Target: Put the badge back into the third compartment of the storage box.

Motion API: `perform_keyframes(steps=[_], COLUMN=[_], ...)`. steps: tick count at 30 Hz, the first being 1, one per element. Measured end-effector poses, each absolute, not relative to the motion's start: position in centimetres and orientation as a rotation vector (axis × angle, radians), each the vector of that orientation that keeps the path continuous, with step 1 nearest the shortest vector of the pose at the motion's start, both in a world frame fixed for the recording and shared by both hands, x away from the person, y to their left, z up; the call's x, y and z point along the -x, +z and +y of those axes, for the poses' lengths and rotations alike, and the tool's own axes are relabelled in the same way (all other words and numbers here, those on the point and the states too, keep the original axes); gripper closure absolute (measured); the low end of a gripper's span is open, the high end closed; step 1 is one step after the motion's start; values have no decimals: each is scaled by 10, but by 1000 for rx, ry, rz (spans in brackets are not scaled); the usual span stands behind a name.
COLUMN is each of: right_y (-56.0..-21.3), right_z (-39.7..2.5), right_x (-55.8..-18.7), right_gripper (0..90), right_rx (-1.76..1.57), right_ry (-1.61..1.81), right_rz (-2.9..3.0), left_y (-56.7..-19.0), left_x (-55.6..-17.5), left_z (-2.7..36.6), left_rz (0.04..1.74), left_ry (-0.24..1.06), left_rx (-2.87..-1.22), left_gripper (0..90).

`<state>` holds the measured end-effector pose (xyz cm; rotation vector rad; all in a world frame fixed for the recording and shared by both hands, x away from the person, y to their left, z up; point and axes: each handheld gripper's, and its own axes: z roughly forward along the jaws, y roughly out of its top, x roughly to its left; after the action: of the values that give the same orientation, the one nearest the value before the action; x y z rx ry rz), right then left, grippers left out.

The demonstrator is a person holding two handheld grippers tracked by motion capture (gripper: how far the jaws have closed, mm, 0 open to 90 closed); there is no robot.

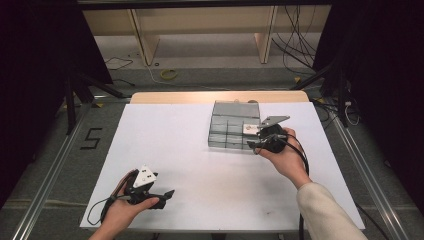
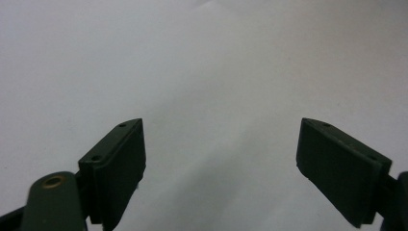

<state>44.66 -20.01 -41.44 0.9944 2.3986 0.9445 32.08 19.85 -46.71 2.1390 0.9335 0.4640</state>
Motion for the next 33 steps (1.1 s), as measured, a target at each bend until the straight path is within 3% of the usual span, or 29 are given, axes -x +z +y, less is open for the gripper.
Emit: perform_keyframes(steps=[33], right_y=[-440], right_z=[-235], right_x=[-377], right_gripper=[241], right_rx=[-982], right_ry=[1168], right_rz=[2348], left_y=[-468], left_x=[-320], left_z=[198], left_rz=[942], left_ry=[464], left_rx=[-2141], left_gripper=[170])
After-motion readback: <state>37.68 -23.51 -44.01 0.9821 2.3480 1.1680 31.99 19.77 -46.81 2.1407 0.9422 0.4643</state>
